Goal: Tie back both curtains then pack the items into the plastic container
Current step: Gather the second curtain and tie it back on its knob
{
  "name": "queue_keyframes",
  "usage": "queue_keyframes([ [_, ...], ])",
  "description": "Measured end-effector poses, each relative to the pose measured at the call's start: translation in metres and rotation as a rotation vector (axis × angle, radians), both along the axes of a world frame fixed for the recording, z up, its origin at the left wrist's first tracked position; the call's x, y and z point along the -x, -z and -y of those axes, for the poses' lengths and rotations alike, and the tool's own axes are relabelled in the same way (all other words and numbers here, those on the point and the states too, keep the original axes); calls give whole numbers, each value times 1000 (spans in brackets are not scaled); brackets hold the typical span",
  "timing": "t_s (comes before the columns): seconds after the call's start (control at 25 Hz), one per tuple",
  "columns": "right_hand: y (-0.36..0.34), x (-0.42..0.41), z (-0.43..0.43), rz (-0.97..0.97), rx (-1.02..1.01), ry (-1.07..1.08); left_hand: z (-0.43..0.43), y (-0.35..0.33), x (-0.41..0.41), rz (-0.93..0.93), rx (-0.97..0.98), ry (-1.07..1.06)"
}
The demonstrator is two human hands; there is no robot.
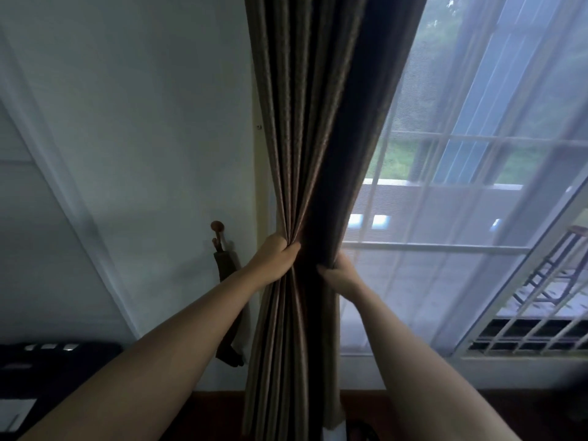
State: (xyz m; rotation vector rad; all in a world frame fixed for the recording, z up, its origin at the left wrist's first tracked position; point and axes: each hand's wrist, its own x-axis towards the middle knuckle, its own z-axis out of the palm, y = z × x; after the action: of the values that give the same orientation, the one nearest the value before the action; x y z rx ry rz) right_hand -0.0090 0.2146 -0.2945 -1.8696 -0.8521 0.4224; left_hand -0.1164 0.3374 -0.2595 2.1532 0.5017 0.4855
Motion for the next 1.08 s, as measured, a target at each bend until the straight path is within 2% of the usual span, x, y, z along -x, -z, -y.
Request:
queue_keyframes([
  [0.16, 14, 20, -13, -29, 67, -134, -3, -9, 2, -43, -47, -16],
  [0.36, 13, 34, -11, -63, 70, -171, -5, -16, -2, -96, -85, 14],
  [0.6, 21, 40, -22, 117, 23, -232, 6, -17, -5, -38, -106, -68],
  [0.68, 24, 43, -25, 117, 33, -214, 12, -20, -3, -47, -32, -80],
  [0.8, 21, 46, -24, 50, 50, -261, 20, -27, 3, -101, 99, 33],
  [0.88, 20, 48, -26, -3, 75, -290, 23, -29, 0, -132, -3, 43],
  [0.96, 21, 45, -25, -96, 37, -319, 21, -25, -4, -139, -140, -38],
  [1.08, 19, 32, -19, -393, -90, -240, 17, -20, -2, -103, -158, -125],
])
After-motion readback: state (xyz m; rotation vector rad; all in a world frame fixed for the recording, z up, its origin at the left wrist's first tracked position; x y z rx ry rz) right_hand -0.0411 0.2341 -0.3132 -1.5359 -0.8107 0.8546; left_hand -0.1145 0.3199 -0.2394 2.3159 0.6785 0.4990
